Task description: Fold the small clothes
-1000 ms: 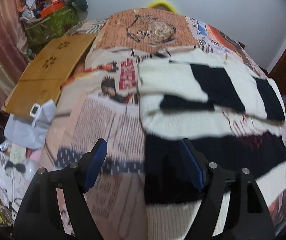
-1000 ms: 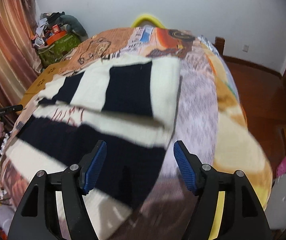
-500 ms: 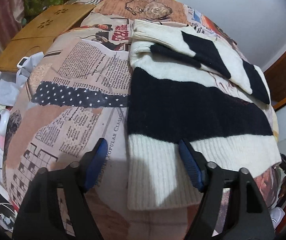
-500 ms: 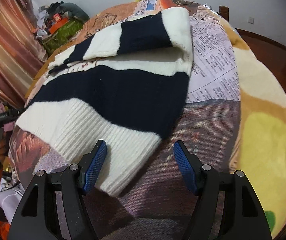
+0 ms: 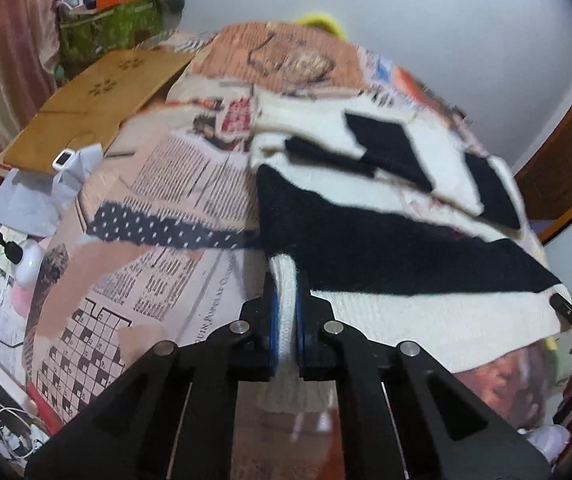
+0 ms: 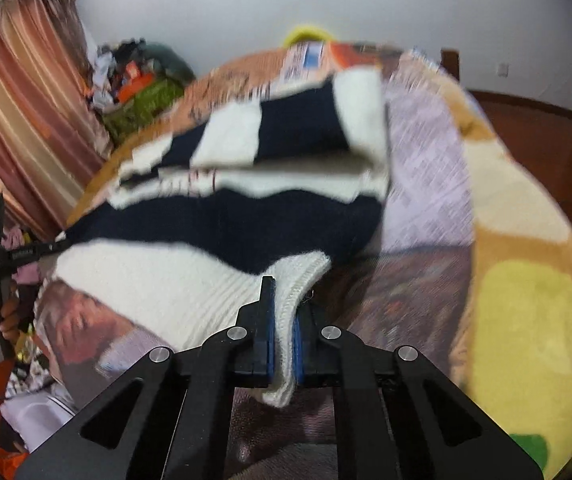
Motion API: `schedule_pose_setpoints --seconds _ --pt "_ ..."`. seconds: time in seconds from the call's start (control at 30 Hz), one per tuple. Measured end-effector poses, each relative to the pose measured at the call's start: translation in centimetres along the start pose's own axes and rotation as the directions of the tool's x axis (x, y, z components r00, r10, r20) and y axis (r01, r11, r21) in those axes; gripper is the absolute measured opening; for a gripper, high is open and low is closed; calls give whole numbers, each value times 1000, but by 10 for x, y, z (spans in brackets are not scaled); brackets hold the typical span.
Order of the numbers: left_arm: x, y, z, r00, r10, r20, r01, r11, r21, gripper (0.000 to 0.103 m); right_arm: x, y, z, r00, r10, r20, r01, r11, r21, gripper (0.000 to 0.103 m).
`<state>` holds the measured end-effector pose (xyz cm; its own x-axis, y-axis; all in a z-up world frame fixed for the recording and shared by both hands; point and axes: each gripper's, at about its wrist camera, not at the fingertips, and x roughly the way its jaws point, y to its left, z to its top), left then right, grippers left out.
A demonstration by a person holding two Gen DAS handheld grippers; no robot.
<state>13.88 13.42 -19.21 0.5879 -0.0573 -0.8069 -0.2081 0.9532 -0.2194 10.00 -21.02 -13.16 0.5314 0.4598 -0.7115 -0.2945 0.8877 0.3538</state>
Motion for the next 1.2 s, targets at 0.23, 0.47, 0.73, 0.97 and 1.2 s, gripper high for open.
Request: schedule_pose_setpoints --seconds 0.23,0.47,0.73,0.97,1.2 --pt "-32 -17 26 995 -41 95 37 999 38 6 -27 7 30 995 5 97 0 999 -44 6" --pt "-28 -31 78 990 -30 138 20 997 77 6 -23 10 77 986 24 163 -9 996 -90 6" --pt "11 -35 157 991 -60 118 55 997 44 6 6 8 134 983 21 183 2 992 -128 6" --pt "96 -20 207 1000 16 26 -16 1000 -15 6 86 -9 188 995 -34 99 44 994 -103 6" --pt "189 1 219 993 65 -99 -69 997 -34 6 149 -38 207 997 -81 -2 80 995 -66 6"
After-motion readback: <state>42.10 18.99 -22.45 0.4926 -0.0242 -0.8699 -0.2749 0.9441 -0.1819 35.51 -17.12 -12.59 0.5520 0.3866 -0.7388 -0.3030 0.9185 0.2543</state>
